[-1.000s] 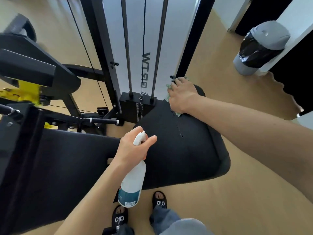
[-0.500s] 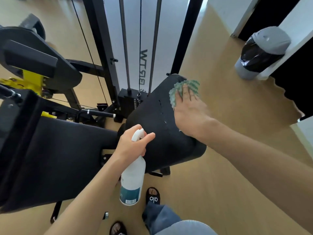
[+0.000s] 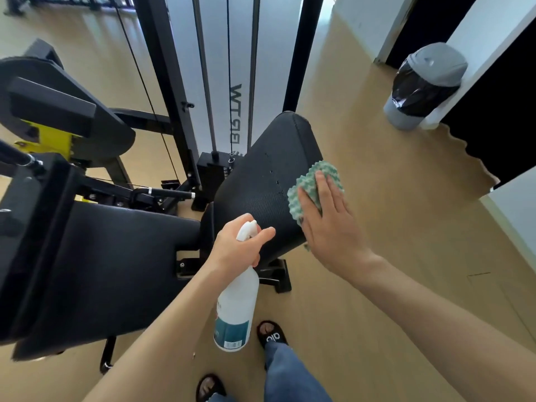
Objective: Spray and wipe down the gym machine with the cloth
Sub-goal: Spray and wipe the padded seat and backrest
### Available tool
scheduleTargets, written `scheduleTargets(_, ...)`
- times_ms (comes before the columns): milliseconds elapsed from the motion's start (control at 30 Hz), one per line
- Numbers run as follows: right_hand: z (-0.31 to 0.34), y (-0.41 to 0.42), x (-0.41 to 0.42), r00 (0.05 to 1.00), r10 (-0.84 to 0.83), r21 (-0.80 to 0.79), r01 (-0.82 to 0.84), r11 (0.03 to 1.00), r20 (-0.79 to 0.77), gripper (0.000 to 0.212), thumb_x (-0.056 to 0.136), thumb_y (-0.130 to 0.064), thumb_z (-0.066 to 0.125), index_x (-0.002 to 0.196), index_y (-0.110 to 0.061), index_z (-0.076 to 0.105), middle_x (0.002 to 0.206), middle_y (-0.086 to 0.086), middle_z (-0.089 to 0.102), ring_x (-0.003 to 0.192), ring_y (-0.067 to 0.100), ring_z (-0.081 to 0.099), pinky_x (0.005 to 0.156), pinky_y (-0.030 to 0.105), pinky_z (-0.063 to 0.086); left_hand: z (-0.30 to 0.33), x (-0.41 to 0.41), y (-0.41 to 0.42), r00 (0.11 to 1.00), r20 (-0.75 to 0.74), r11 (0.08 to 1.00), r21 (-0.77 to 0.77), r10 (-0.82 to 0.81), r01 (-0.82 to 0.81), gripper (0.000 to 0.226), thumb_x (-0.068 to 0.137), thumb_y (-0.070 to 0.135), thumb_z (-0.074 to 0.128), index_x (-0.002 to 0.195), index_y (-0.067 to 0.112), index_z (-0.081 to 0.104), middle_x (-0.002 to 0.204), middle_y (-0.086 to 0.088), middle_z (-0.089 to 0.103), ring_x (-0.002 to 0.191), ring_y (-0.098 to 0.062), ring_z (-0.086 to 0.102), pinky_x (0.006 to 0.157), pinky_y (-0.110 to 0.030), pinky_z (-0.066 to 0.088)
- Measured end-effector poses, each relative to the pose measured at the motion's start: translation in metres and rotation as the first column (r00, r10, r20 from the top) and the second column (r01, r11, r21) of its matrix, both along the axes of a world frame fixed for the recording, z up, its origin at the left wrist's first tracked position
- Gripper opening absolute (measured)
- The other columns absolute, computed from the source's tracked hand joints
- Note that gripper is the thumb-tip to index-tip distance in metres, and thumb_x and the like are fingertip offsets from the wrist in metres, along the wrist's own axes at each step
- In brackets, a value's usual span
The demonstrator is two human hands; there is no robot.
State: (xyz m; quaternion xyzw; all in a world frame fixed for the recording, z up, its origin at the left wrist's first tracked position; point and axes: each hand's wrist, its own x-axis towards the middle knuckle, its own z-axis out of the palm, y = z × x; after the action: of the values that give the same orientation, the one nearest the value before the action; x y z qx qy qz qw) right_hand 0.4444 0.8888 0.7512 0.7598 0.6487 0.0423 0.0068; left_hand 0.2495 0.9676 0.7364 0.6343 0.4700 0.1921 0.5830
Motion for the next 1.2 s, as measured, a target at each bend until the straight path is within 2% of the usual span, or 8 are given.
scheduleTargets(367,0.041,0.180,0.076,0.890,-0.111,-0.203,0.021,0.979,-0.443,0.056,0.107,-0.033,0.026,0.161,-0.034,0.012,0.168,0.011,-0.014,0.155,0.028,-0.013,0.124,0.042,-0.007,0.008,0.050,0.022,0.971,-0.061,0.973,0.011,0.232,-0.232,0.038,0.098,0.029,0.072,0.089,-0.002,0.052,0.056,-0.005,0.049,0.047,-0.017,0.050,0.058,-0.034,0.049)
scheduleTargets(500,0.048,0.219,0.094,0.804,-0.114,-0.172,0.015,0.985,-0.584,0.052,0.103,-0.030,0.032,0.154,-0.032,0.036,0.163,0.008,0.028,0.149,0.029,0.026,0.120,0.045,0.020,0.011,0.064,0.022,0.950,-0.081,0.953,0.039,0.303,-0.300,0.036,0.099,0.031,0.070,0.088,0.000,0.055,0.055,-0.008,0.053,0.049,-0.016,0.054,0.059,-0.030,0.050)
scheduleTargets(667,0.050,0.221,0.107,0.578,-0.266,-0.190,0.190,0.963,-0.771,0.030,0.086,-0.052,0.048,0.100,-0.028,0.057,0.108,0.008,0.069,0.076,0.024,0.061,0.071,0.036,0.050,0.010,0.073,0.016,0.932,-0.103,0.938,0.039,0.347,-0.344,0.037,0.099,0.029,0.070,0.089,-0.003,0.055,0.054,-0.012,0.052,0.047,-0.017,0.052,0.054,-0.025,0.049)
scheduleTargets(767,0.034,0.190,0.094,0.689,-0.154,-0.114,0.104,0.988,-0.708,0.054,0.096,-0.046,0.040,0.143,-0.019,0.044,0.148,0.011,0.047,0.122,0.028,0.056,0.098,0.037,0.044,0.008,0.072,0.015,0.930,-0.118,0.937,0.019,0.348,-0.348,0.038,0.100,0.030,0.069,0.092,-0.005,0.058,0.054,-0.012,0.050,0.046,-0.019,0.051,0.055,-0.026,0.049)
scheduleTargets(833,0.027,0.156,0.079,0.809,-0.077,-0.061,0.051,0.997,-0.583,0.074,0.101,-0.042,0.037,0.161,-0.010,0.008,0.168,0.011,0.007,0.154,0.025,0.011,0.125,0.038,0.011,0.008,0.072,0.017,0.937,-0.145,0.948,0.019,0.318,-0.319,0.037,0.100,0.031,0.069,0.091,-0.003,0.059,0.054,-0.011,0.052,0.047,-0.018,0.053,0.060,-0.031,0.052)
scheduleTargets(967,0.020,0.145,0.081,0.877,-0.028,-0.095,-0.020,0.995,-0.479,0.079,0.101,-0.039,0.037,0.161,-0.009,-0.006,0.169,0.011,-0.010,0.155,0.024,-0.011,0.127,0.039,-0.005,0.008,0.076,0.021,0.942,-0.145,0.953,0.030,0.302,-0.301,0.036,0.099,0.030,0.071,0.090,-0.002,0.056,0.056,-0.009,0.052,0.048,-0.018,0.053,0.061,-0.036,0.053)
scheduleTargets(1100,0.035,0.210,0.097,0.901,0.035,-0.127,-0.100,0.987,-0.433,0.061,0.100,-0.032,0.034,0.156,-0.010,0.027,0.163,0.013,0.026,0.149,0.028,0.027,0.123,0.043,0.021,0.010,0.081,0.023,0.942,-0.152,0.954,0.050,0.301,-0.296,0.033,0.099,0.029,0.071,0.087,0.001,0.057,0.058,-0.007,0.054,0.049,-0.016,0.054,0.059,-0.031,0.054)
scheduleTargets(1200,0.049,0.256,0.112,0.811,-0.087,-0.268,-0.089,0.959,-0.579,0.036,0.094,-0.036,0.038,0.104,-0.016,0.066,0.099,0.005,0.069,0.077,0.016,0.064,0.066,0.029,0.055,0.010,0.082,0.022,0.938,-0.164,0.952,0.043,0.306,-0.303,0.035,0.099,0.030,0.071,0.086,0.001,0.056,0.055,-0.004,0.053,0.048,-0.015,0.052,0.056,-0.028,0.052)
